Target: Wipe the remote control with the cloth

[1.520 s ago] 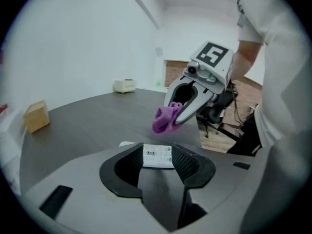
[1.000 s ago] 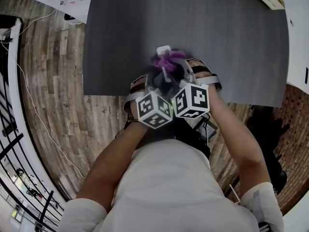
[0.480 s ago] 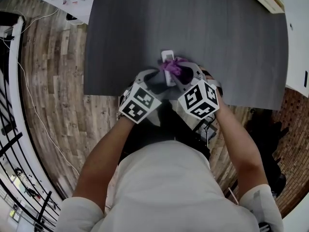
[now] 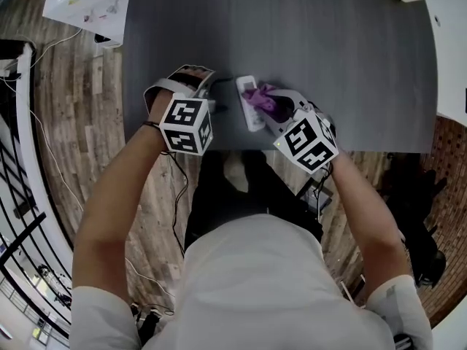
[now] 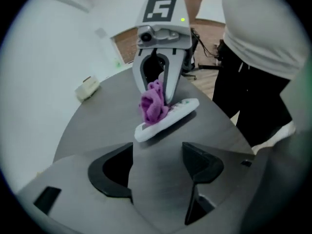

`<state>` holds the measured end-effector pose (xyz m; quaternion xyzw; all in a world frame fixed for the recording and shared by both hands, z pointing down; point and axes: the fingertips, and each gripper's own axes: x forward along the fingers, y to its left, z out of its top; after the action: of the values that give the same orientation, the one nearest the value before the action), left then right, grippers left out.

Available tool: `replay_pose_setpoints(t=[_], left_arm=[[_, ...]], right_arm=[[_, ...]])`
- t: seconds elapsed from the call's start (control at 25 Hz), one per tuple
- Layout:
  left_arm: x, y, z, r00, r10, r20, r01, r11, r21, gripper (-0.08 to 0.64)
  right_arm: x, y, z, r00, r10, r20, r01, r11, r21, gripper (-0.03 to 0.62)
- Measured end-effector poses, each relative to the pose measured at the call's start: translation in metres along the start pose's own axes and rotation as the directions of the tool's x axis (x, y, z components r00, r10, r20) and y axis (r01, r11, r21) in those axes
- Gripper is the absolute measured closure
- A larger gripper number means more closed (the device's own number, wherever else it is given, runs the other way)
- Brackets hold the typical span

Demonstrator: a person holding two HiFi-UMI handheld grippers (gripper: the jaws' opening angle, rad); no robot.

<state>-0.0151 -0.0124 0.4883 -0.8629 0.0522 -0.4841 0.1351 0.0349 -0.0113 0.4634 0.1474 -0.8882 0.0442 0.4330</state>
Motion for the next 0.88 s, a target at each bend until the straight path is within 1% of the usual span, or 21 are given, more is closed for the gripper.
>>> replay_pose_setpoints(t=[0.08, 0.12, 0.2, 0.24, 0.32, 0.4, 0.44, 0.48, 0.52, 0.6, 0.68, 0.72, 0.8, 0.88], left_arm=[[0.004, 0.013, 0.005, 0.999, -0.036, -0.028, 0.039, 0.992, 0.12, 0.256], [0.006, 0.017, 0.007, 0.998, -0.058, -0.04, 0.064, 0.981, 0.183, 0.256], [0.012, 0.018, 0.012, 0.992, -0.109, -0.058, 0.122, 0.948, 0.295, 0.256], [0.015, 0.017, 0.014, 0.988, -0.137, -0.064, 0.151, 0.93, 0.335, 0.256], [0.017, 0.014, 0.014, 0.978, -0.196, -0.07, 0.208, 0.905, 0.37, 0.256], [0.018, 0.013, 0.014, 0.966, -0.25, -0.072, 0.258, 0.891, 0.374, 0.27], [0.018, 0.013, 0.016, 0.962, -0.264, -0.069, 0.271, 0.886, 0.376, 0.282], [0.02, 0.014, 0.02, 0.961, -0.27, -0.062, 0.273, 0.885, 0.377, 0.365], [0.023, 0.016, 0.024, 0.96, -0.275, -0.049, 0.273, 0.887, 0.372, 0.373], [0.029, 0.02, 0.031, 0.956, -0.292, -0.009, 0.279, 0.904, 0.323, 0.38], [0.032, 0.024, 0.038, 0.951, -0.308, 0.04, 0.29, 0.926, 0.244, 0.387], [0.033, 0.023, 0.04, 0.948, -0.313, 0.061, 0.294, 0.932, 0.21, 0.387], [0.035, 0.02, 0.046, 0.945, -0.315, 0.086, 0.298, 0.941, 0.161, 0.389], [0.035, 0.017, 0.05, 0.944, -0.316, 0.096, 0.302, 0.944, 0.137, 0.391]], right_arm=[[0.0, 0.0, 0.001, 1.0, 0.001, 0.004, -0.001, 1.0, -0.018, 0.491], [0.001, 0.001, 0.001, 1.0, 0.003, 0.006, -0.003, 1.0, -0.023, 0.491], [0.002, 0.001, 0.001, 1.0, 0.016, 0.015, -0.015, 1.0, -0.022, 0.491], [0.002, 0.002, 0.002, 0.999, 0.024, 0.02, -0.024, 1.0, -0.02, 0.491], [0.002, 0.002, 0.002, 0.999, 0.044, 0.033, -0.043, 0.999, -0.015, 0.491], [0.001, 0.003, 0.003, 0.997, 0.066, 0.051, -0.067, 0.998, 0.003, 0.491], [0.0, 0.003, 0.003, 0.995, 0.081, 0.061, -0.082, 0.996, 0.02, 0.491], [-0.001, 0.003, 0.003, 0.993, 0.097, 0.072, -0.1, 0.994, 0.042, 0.491], [-0.002, 0.001, 0.001, 0.99, 0.114, 0.082, -0.119, 0.991, 0.068, 0.491], [-0.005, -0.005, -0.003, 0.985, 0.139, 0.102, -0.151, 0.981, 0.124, 0.491], [-0.007, -0.011, -0.007, 0.982, 0.149, 0.119, -0.168, 0.97, 0.174, 0.491], [-0.007, -0.013, -0.01, 0.981, 0.15, 0.125, -0.172, 0.966, 0.191, 0.491], [-0.01, -0.014, -0.014, 0.98, 0.151, 0.131, -0.176, 0.961, 0.211, 0.491], [-0.012, -0.013, -0.016, 0.98, 0.154, 0.13, -0.179, 0.96, 0.216, 0.491]])
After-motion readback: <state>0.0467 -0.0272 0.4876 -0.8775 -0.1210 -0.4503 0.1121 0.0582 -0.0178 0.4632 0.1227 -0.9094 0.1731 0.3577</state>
